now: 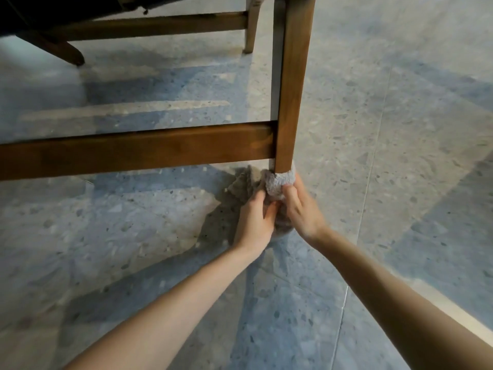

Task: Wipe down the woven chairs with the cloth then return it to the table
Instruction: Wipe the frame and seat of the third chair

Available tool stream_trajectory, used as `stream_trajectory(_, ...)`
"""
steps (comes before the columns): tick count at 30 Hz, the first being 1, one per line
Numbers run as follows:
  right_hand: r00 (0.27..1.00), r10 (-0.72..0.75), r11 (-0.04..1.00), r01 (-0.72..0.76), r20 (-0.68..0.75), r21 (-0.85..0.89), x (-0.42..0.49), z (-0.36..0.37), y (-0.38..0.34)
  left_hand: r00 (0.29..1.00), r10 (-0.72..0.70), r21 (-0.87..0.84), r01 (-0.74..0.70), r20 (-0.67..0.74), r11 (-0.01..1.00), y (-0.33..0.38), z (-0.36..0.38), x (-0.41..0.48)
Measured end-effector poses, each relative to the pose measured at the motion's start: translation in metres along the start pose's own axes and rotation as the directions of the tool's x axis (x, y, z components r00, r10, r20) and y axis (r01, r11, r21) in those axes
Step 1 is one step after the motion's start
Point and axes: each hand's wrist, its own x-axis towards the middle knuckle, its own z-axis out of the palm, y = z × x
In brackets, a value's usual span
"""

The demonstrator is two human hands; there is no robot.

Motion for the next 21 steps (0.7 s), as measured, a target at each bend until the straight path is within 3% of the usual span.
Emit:
stream_trajectory(3, 0.997, 0.054, 0.998, -0.055, -0.055, -0.024, -0.011, 0.003, 0.008, 0.998, -0.014, 0.05, 0.01, 0.066, 0.999, -0.006, -0.013, -0.002)
stream_trajectory(6, 0.97, -0.004, 0.996, -0.018, -0.242, -0.091, -0.029, 0.004, 0.0, 1.0, 0.009, 0.028, -0.009, 0.016, 1.0, 0.001, -0.026, -0.011)
stream_trajectory(8, 0.949, -0.04, 0.999, 0.029, -0.313, -0.039, -0.041, 0.004, -0.012, 0.999, -0.006, -0.076, 0.002, -0.054, 0.997, 0.01, -0.033, -0.025)
stream_trajectory(12, 0.894, -0.289, 0.953, 0.235, -0.342, -0.192, -0.053, 0.007, -0.05, 0.963, 0.105, -0.164, -0.149, -0.249, 0.975, 0.029, -0.067, -0.048)
stream_trajectory(16, 0.767, -0.534, 0.823, 0.374, -0.356, -0.427, -0.036, 0.004, -0.091, 0.832, 0.418, 0.112, -0.407, -0.366, 0.907, 0.063, -0.102, -0.035)
stream_trajectory(18, 0.765, -0.53, 0.815, 0.34, -0.366, -0.47, -0.021, 0.0, -0.11, 0.781, 0.52, 0.243, -0.46, -0.347, 0.854, 0.078, -0.114, -0.018)
stream_trajectory(21, 0.806, -0.528, 0.722, 0.259, -0.269, -0.642, -0.003, 0.0, -0.125, 0.796, 0.543, 0.356, -0.443, -0.267, 0.823, 0.084, -0.127, 0.006)
